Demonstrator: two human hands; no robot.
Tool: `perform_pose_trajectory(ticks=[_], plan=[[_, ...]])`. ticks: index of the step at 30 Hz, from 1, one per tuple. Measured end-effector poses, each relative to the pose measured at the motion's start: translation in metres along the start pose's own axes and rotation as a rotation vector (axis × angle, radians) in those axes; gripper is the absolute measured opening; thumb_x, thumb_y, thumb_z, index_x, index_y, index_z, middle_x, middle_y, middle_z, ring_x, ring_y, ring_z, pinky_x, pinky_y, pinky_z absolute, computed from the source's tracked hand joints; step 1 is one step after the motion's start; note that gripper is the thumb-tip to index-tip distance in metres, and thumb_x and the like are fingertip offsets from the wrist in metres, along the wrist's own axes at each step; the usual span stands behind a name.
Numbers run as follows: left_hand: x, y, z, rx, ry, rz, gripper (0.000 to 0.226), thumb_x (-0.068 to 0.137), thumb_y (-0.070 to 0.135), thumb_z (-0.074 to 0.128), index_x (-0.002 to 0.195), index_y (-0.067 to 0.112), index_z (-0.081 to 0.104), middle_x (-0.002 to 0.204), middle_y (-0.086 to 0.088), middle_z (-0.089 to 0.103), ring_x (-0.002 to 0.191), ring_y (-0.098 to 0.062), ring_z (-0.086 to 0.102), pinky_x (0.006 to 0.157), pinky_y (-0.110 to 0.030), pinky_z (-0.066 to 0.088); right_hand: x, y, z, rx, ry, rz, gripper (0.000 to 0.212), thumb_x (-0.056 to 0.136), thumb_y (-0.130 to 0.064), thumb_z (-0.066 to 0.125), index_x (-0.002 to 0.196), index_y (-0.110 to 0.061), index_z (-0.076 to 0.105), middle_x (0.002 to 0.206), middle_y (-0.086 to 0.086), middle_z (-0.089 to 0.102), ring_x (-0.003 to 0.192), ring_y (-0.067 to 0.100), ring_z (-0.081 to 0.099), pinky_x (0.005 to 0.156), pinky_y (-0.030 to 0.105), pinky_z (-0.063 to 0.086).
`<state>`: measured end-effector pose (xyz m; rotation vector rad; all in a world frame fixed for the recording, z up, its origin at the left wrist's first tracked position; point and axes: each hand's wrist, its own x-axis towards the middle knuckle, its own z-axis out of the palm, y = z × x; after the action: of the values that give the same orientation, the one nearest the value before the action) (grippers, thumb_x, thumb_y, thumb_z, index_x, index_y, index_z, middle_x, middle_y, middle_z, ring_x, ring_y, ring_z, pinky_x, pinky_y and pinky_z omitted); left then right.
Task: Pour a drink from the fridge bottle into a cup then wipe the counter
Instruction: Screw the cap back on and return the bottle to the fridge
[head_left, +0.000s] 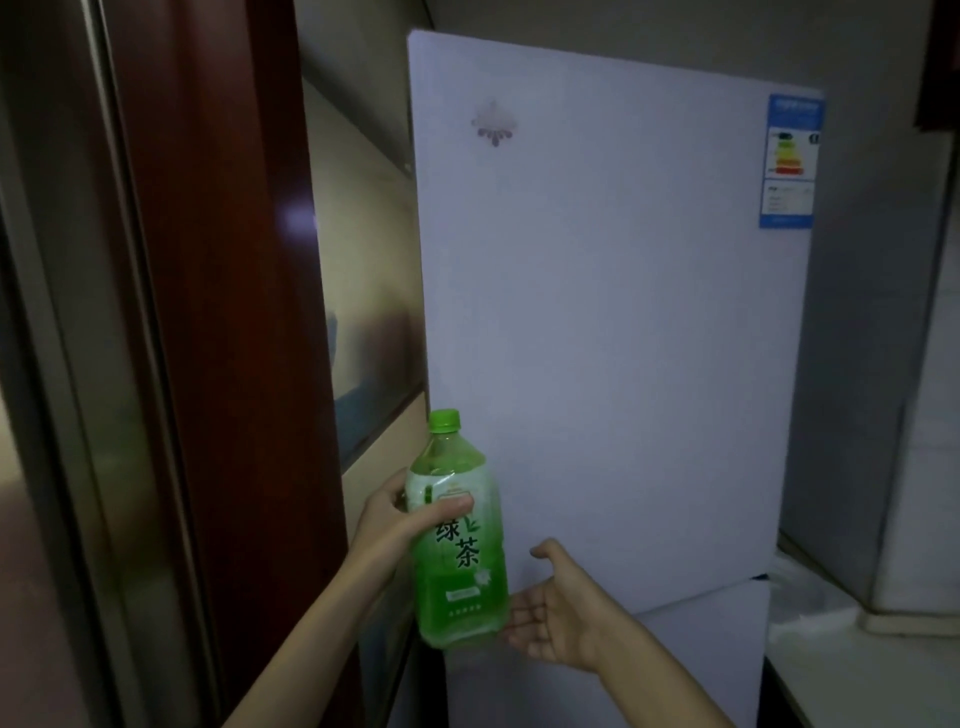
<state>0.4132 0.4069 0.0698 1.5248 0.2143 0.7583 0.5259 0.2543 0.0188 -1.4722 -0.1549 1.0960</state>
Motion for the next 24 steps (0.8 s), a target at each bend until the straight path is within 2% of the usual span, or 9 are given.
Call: perform_pose_trajectory(ticks=[2, 4, 7, 10, 13, 14, 16, 20, 24], plan=[[0.006, 0.002, 0.001, -0.024, -0.001, 0.021, 0.072, 0.043, 0.031, 0.092, 0.106, 0.004, 0.07, 0.095, -0.016, 0.076, 0.085, -0.03, 0.074, 0.065, -0.031, 0.058, 0.0, -0.008, -0.002, 0.012, 0.009, -0.023, 0.067, 0.087, -0.055, 0.035, 0.094, 0.005, 0.063, 0.082, 0.015, 0.067, 0.075, 0.025, 0.06, 0.065, 0.027, 0.048], [0.009, 0.003, 0.003, -0.079, 0.001, 0.026, 0.066, 0.05, 0.015, 0.093, 0.108, -0.002, 0.068, 0.095, -0.019, 0.075, 0.078, -0.025, 0.074, 0.061, -0.027, 0.057, -0.003, -0.016, -0.001, 0.023, 0.028, -0.049, 0.063, 0.089, -0.051, 0.034, 0.09, 0.005, 0.061, 0.086, 0.015, 0.065, 0.079, 0.025, 0.058, 0.07, 0.029, 0.048], [0.008, 0.005, 0.006, -0.136, -0.021, 0.024, 0.056, 0.058, 0.008, 0.081, 0.109, -0.007, 0.066, 0.093, -0.022, 0.072, 0.071, -0.021, 0.072, 0.057, -0.024, 0.055, -0.005, -0.02, 0.0, 0.02, 0.041, -0.053, 0.06, 0.089, -0.049, 0.034, 0.09, 0.005, 0.06, 0.089, 0.015, 0.064, 0.079, 0.025, 0.058, 0.069, 0.029, 0.048], [0.01, 0.003, 0.002, -0.123, -0.024, 0.029, 0.061, 0.054, 0.009, 0.089, 0.109, -0.007, 0.066, 0.093, -0.02, 0.074, 0.074, -0.022, 0.073, 0.059, -0.025, 0.056, -0.003, -0.019, 0.0, -0.013, 0.027, -0.04, 0.062, 0.088, -0.049, 0.034, 0.097, 0.006, 0.061, 0.087, 0.015, 0.065, 0.077, 0.024, 0.058, 0.067, 0.028, 0.048], [0.013, 0.001, -0.005, -0.068, -0.027, 0.041, 0.069, 0.048, 0.024, 0.091, 0.108, -0.002, 0.069, 0.097, -0.019, 0.075, 0.082, -0.027, 0.074, 0.065, -0.027, 0.057, -0.002, -0.019, 0.001, -0.018, 0.025, -0.035, 0.06, 0.088, -0.049, 0.035, 0.095, 0.005, 0.061, 0.086, 0.014, 0.065, 0.077, 0.023, 0.059, 0.068, 0.029, 0.048], [0.013, 0.001, -0.006, -0.061, -0.031, 0.045, 0.068, 0.049, 0.024, 0.091, 0.108, -0.001, 0.068, 0.098, -0.019, 0.075, 0.083, -0.027, 0.074, 0.065, -0.027, 0.057, -0.003, -0.018, 0.001, -0.016, 0.024, -0.039, 0.06, 0.088, -0.048, 0.035, 0.095, 0.005, 0.061, 0.085, 0.014, 0.065, 0.077, 0.024, 0.058, 0.069, 0.029, 0.048], [0.008, 0.0, -0.006, -0.048, -0.039, 0.056, 0.066, 0.05, 0.022, 0.09, 0.108, -0.001, 0.068, 0.096, -0.017, 0.075, 0.083, -0.025, 0.074, 0.064, -0.025, 0.056, -0.005, -0.017, 0.001, -0.019, 0.024, -0.048, 0.058, 0.088, -0.048, 0.037, 0.093, 0.005, 0.06, 0.082, 0.014, 0.065, 0.076, 0.023, 0.057, 0.069, 0.03, 0.048], [-0.003, 0.005, -0.005, 0.004, -0.053, 0.08, 0.071, 0.041, 0.034, 0.089, 0.102, 0.003, 0.069, 0.089, -0.01, 0.077, 0.08, -0.02, 0.074, 0.063, -0.022, 0.056, -0.011, -0.011, -0.001, -0.026, 0.02, -0.048, 0.055, 0.088, -0.046, 0.039, 0.089, 0.004, 0.061, 0.078, 0.013, 0.065, 0.075, 0.023, 0.058, 0.067, 0.029, 0.048], [-0.019, 0.007, -0.003, 0.029, -0.072, 0.099, 0.071, 0.042, 0.031, 0.09, 0.103, 0.004, 0.069, 0.088, -0.008, 0.077, 0.08, -0.018, 0.074, 0.064, -0.021, 0.056, -0.018, -0.003, -0.004, -0.049, 0.006, -0.024, 0.056, 0.088, -0.047, 0.038, 0.088, 0.004, 0.062, 0.074, 0.013, 0.065, 0.072, 0.023, 0.058, 0.064, 0.027, 0.048]])
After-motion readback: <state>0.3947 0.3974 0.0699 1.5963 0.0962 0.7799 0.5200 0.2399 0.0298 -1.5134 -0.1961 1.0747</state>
